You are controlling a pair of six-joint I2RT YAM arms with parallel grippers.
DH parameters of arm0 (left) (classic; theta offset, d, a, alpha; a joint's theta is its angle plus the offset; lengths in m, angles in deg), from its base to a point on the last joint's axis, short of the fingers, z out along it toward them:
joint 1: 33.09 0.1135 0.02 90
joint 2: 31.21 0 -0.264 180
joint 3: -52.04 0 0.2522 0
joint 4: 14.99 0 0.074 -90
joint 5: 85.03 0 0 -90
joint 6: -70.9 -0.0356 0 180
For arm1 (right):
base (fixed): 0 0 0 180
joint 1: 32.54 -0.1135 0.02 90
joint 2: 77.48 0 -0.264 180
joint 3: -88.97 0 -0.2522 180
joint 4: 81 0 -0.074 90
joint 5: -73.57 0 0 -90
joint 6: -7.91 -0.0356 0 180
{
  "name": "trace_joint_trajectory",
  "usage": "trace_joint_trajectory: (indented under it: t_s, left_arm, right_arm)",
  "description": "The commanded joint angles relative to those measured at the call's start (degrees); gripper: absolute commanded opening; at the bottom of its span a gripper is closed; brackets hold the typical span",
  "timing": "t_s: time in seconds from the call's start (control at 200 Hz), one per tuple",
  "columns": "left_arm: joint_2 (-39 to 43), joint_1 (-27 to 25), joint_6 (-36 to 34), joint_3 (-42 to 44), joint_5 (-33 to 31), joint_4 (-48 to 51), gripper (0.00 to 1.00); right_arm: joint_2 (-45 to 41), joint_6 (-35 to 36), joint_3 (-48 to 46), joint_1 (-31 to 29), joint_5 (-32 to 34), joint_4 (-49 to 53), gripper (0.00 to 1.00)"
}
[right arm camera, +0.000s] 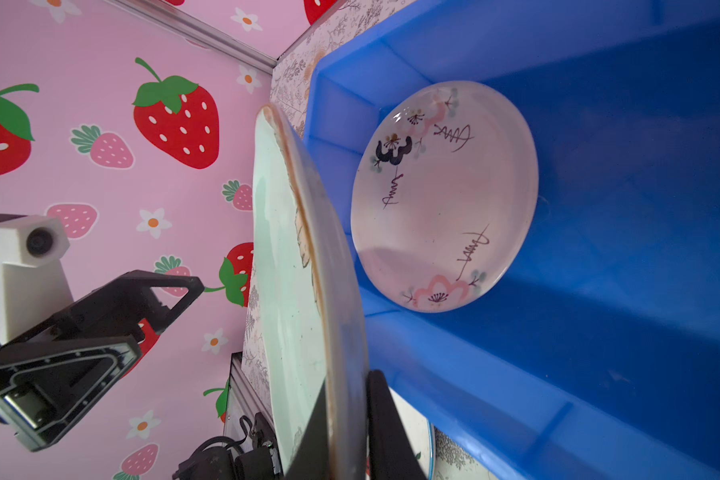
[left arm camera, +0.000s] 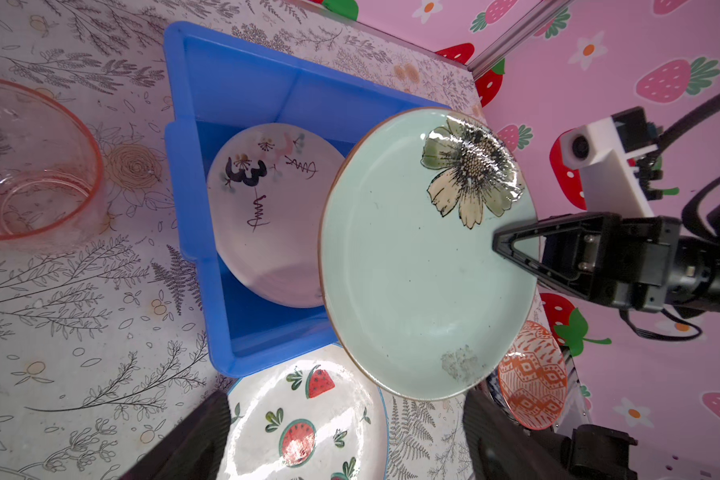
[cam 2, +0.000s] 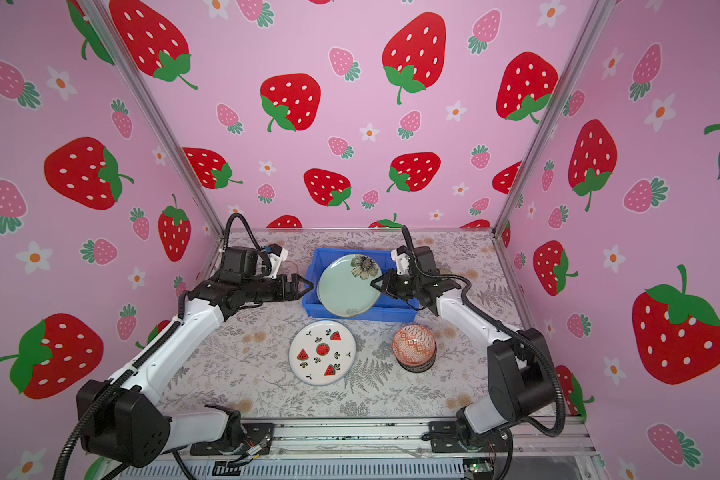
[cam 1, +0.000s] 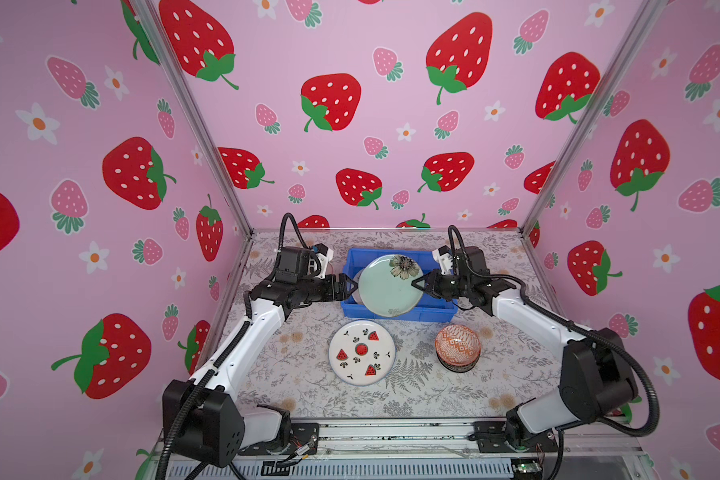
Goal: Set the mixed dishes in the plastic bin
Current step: 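Carry the upright green plate over the blue bin with both grippers, then lower the green plate into the bin with the right gripper while the left releases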
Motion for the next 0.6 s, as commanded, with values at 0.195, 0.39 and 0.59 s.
trace_joint_trajectory:
  t_s: [0.195, 0.39, 0.59]
  left_arm:
    - [0.2, 3.7, 0.2, 0.5, 0.8, -0.9, 0.9]
    - [-0.1, 4.9, 0.2, 0.7, 1.2, -0.7, 0.9]
    - [0.5, 5.5, 0.1, 1.4, 1.3, -0.1, 0.9]
  right_arm:
    - [6.6, -1.5, 8.2, 1.7, -2.2, -9.1, 0.0]
    - [11.0, -2.6, 9.8, 1.8, -2.9, -11.7, 0.0]
    - [14.7, -2.5, 11.5, 1.7, -3.1, -12.7, 0.0]
